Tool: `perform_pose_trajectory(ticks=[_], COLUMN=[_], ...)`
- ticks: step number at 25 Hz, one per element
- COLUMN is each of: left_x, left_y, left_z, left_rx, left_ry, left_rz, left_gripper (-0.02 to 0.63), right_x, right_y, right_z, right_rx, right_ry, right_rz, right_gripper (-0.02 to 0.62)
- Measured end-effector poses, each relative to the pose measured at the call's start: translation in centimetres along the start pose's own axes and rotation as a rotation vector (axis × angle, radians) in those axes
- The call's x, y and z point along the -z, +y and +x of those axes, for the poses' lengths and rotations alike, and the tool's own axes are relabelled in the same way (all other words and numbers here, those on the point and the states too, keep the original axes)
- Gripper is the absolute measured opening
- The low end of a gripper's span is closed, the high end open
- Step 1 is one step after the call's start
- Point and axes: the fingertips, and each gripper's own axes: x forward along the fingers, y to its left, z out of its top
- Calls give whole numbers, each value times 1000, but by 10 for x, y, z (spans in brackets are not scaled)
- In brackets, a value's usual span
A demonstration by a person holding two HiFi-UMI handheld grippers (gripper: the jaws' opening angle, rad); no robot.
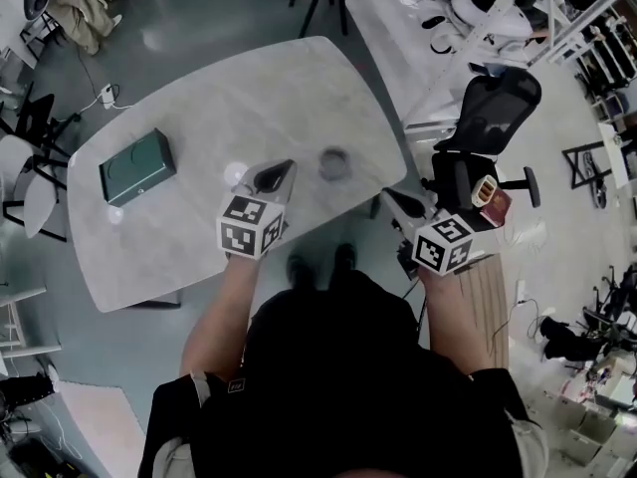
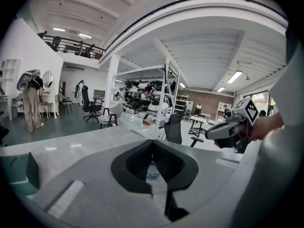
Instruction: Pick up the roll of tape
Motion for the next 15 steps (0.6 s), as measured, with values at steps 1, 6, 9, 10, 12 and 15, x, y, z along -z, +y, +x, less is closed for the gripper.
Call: perform_pose_trajectory(ticks=[1, 6, 9, 10, 12, 15], left_x=[2, 14, 32, 39, 53, 72], left_y=[2, -4, -19, -24, -33, -40], left_z=[3, 31, 58, 68, 90, 120], left_rx=[-2, 25, 85, 108, 142, 173], left_ry=[8, 80, 170, 203, 266, 348], left_rz=[0, 3, 6, 12, 39, 86], left_gripper=[11, 11, 11, 11, 12, 12], right_x=[2, 8, 13, 15, 21, 31], right_y=[-2, -16, -26, -30, -41, -62], right_z=[3, 16, 22, 24, 26, 28], right_rx=[-3, -30, -51, -60, -74, -79], right_ry=[6, 27, 50, 55, 68, 90], right_rz=[4, 20, 24, 29, 44, 75], right_gripper=[3, 3, 3, 3, 3, 3])
